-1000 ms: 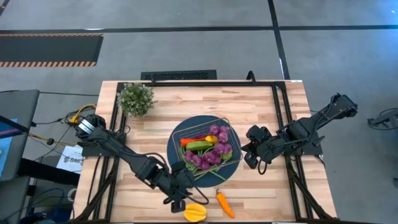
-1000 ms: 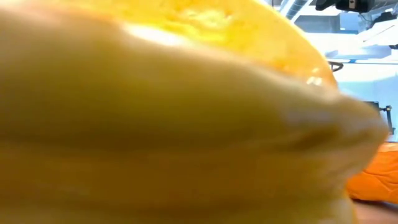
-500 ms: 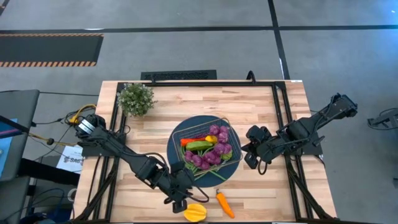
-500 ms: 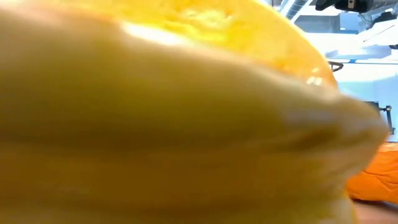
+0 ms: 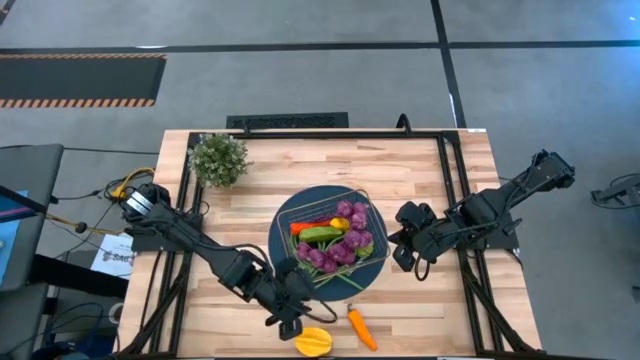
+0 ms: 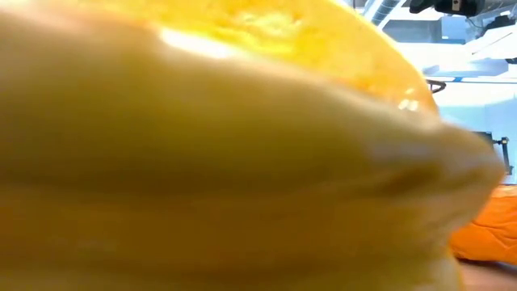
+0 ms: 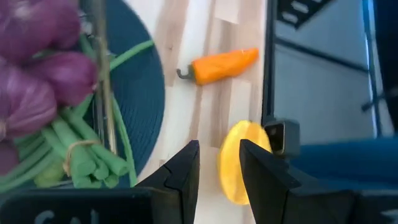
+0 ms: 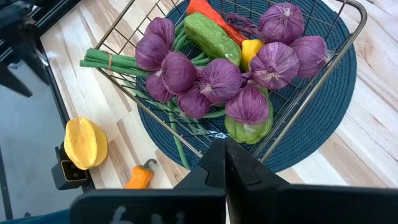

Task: Build produce basket
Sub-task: Put the yellow starfruit into the gold wire basket

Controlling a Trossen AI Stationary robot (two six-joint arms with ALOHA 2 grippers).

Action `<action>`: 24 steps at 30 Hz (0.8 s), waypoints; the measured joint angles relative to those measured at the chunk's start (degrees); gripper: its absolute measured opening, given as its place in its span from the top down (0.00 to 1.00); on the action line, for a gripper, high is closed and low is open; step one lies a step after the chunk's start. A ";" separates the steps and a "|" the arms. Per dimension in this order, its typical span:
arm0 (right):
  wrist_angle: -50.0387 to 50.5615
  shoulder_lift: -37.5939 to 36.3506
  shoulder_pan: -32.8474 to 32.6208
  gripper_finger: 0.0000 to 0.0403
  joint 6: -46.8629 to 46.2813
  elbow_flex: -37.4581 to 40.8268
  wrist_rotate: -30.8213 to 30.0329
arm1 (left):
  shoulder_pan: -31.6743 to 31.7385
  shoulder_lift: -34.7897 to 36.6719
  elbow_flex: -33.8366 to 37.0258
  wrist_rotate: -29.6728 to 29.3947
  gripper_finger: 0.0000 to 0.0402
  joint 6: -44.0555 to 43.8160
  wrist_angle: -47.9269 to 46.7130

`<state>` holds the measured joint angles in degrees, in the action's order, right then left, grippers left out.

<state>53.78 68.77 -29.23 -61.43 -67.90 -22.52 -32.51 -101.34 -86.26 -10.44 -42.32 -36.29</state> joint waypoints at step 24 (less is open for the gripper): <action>-0.02 0.00 0.00 0.98 -0.06 0.00 0.00 | 1.19 -0.02 0.32 13.21 0.75 6.05 4.02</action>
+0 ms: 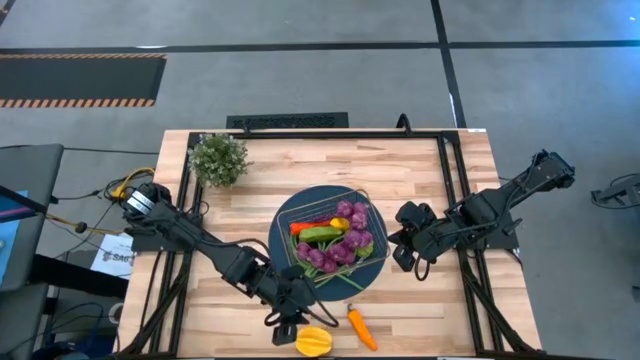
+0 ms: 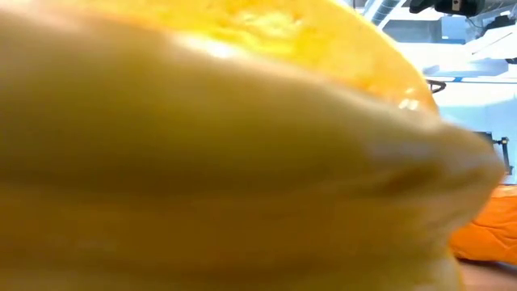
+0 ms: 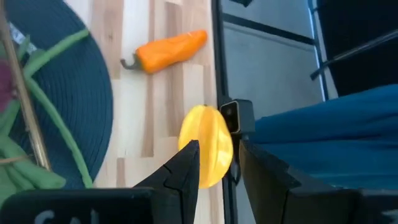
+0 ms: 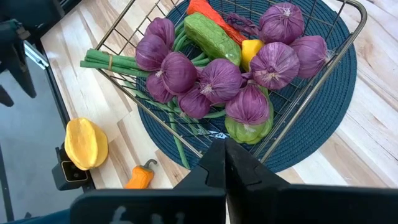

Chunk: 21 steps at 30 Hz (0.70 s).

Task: Build produce basket
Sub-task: Put the yellow starfruit into the gold wire basket

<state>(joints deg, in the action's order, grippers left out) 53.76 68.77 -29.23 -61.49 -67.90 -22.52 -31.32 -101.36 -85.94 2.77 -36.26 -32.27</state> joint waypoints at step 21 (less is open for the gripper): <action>0.15 -0.04 0.00 0.98 0.39 0.00 0.09 | -6.07 -8.87 -0.15 -1.12 0.61 12.93 3.17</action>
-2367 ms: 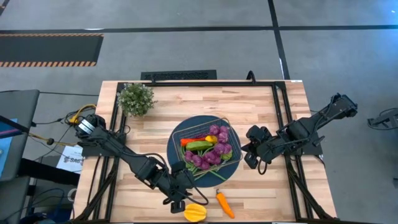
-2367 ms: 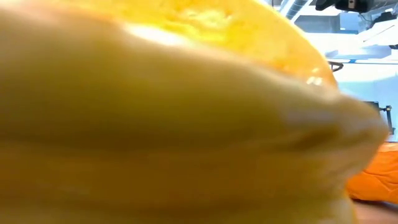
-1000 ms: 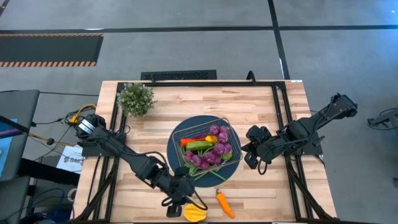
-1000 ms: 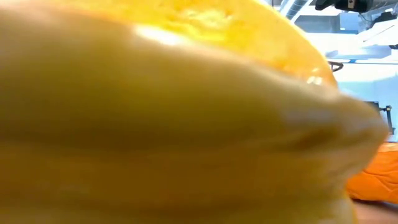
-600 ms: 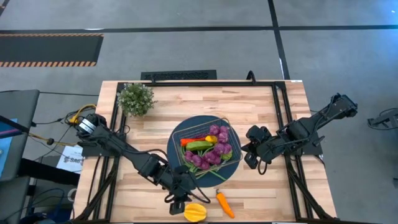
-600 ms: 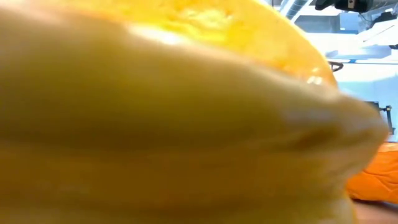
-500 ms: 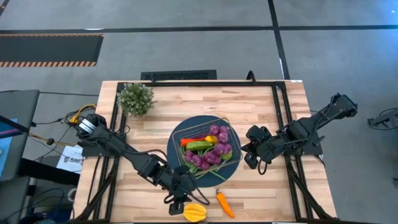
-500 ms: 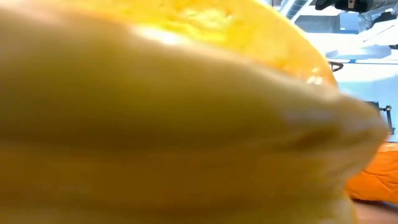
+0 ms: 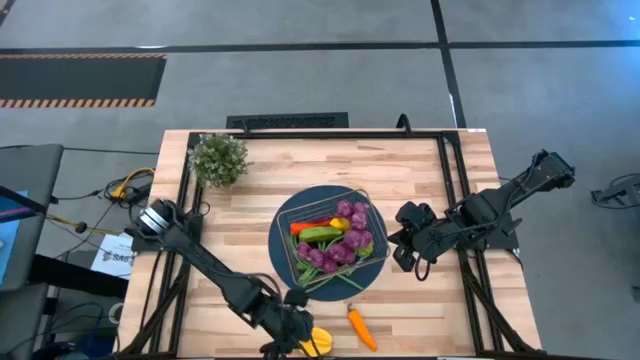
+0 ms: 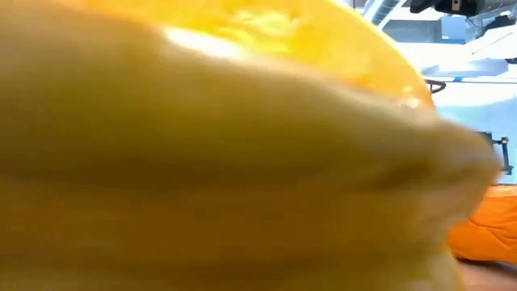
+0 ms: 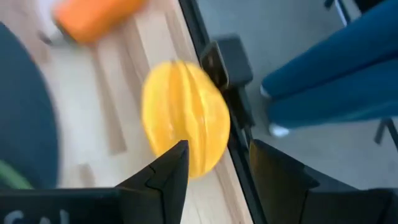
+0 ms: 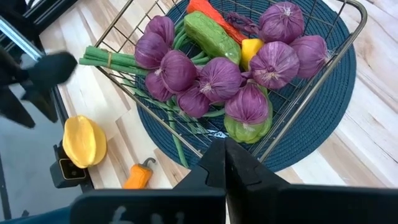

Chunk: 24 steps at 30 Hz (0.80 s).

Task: Build produce basket
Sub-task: Put the yellow starfruit into the gold wire basket

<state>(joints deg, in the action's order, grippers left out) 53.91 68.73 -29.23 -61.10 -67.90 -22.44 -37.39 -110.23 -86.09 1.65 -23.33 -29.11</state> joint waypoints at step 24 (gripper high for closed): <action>0.07 0.02 -0.04 0.98 1.63 0.00 1.62 | 0.17 -9.90 -7.25 -2.72 0.60 -3.98 -3.39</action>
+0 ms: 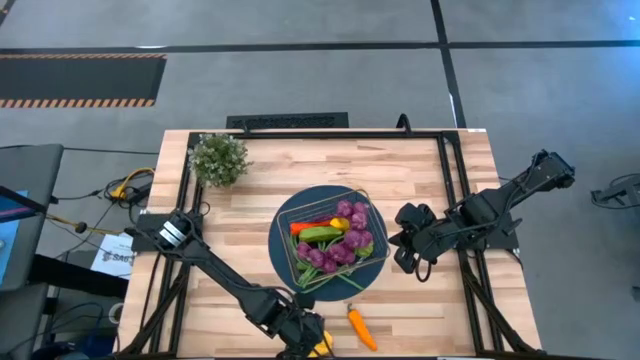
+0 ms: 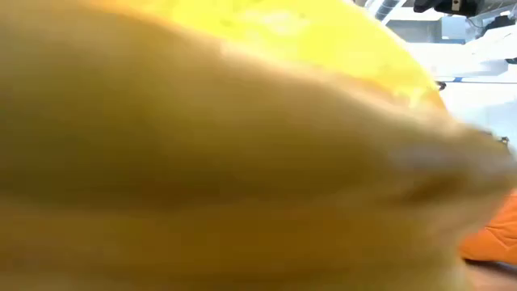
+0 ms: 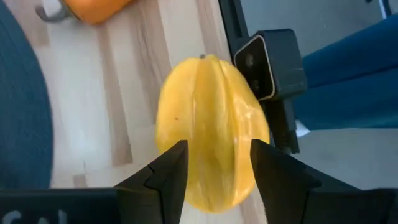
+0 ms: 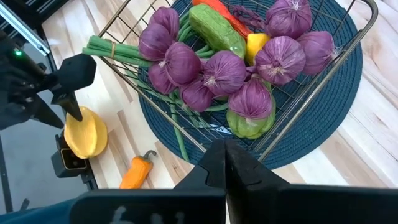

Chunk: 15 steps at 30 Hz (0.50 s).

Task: Build produce basket
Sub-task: Put the yellow starfruit into the gold wire basket

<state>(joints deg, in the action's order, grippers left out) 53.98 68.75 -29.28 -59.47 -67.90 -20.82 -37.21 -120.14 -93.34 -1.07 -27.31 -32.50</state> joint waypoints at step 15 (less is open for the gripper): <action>0.00 0.00 0.02 0.98 0.16 0.00 -0.01 | 0.00 0.00 0.00 3.60 0.90 -9.30 -1.13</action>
<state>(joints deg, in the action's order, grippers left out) 53.98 68.75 -29.26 -59.31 -67.90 -20.83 -37.21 -120.14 -93.34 2.52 -36.61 -33.63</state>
